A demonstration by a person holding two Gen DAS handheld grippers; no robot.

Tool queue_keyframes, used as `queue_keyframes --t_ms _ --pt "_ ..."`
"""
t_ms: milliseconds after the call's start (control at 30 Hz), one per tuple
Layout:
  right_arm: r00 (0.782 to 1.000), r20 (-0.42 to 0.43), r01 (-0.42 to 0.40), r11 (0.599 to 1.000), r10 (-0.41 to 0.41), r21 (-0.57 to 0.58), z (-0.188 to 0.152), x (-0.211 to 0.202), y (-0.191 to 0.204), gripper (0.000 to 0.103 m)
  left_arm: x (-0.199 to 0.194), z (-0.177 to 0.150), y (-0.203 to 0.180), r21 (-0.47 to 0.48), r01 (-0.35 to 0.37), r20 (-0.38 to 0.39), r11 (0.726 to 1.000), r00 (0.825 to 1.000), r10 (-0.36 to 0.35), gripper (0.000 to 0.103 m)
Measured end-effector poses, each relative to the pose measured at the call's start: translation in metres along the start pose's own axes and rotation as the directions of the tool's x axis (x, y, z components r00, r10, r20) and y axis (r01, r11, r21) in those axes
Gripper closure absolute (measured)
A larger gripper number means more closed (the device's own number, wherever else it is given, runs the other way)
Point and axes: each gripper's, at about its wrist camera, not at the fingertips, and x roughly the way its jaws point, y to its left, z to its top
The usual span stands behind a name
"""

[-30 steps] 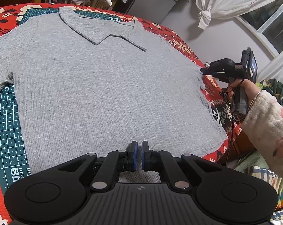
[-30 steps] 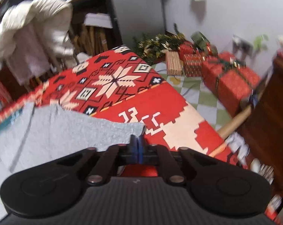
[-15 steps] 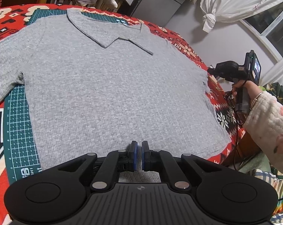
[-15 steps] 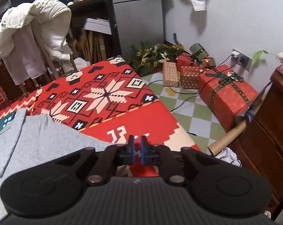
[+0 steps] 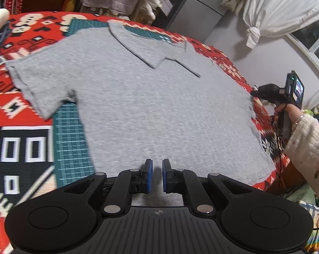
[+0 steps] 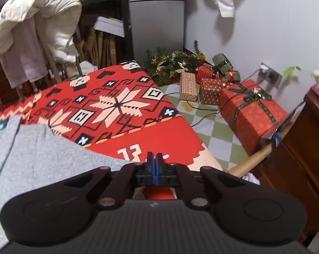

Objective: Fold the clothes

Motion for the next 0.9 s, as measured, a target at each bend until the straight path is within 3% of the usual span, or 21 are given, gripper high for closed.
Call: queue_keyframes --t_ms 200,300,367,433,500,700,900 --pt "1.0 0.018 -0.015 0.996 0.014 0.085 0.002 -0.011 -0.012 0.099 -0.019 0.001 0.019 -0.025 -0.055 0.028 0.998 0.998 0.055 0.096" --pt "0.997 0.063 -0.056 0.992 0.049 0.11 0.002 -0.036 -0.017 0.095 -0.033 0.004 0.028 -0.029 -0.083 0.053 0.996 0.995 0.085 0.095" --pt "0.992 0.092 -0.092 0.99 0.082 0.103 0.001 -0.057 -0.015 0.091 -0.043 0.008 0.034 -0.029 -0.108 0.074 0.994 0.991 0.109 0.089" --pt "0.985 0.117 -0.137 0.988 0.129 0.064 -0.005 -0.08 -0.007 0.088 -0.051 0.013 0.041 -0.023 -0.145 0.097 0.989 0.984 0.147 0.084" --pt "0.978 0.129 -0.169 0.985 0.165 0.025 -0.013 -0.101 0.005 0.069 -0.06 0.019 0.048 -0.016 -0.187 0.119 0.982 0.975 0.187 0.083" --pt "0.948 0.093 -0.294 0.948 0.306 -0.12 -0.054 -0.144 0.063 0.061 -0.069 0.038 0.068 -0.002 -0.286 0.173 0.958 0.944 0.282 0.077" --pt "0.924 0.077 -0.344 0.902 0.375 -0.259 -0.092 -0.167 0.132 0.044 -0.059 0.065 0.094 -0.092 -0.308 0.194 0.947 0.927 0.321 0.073"
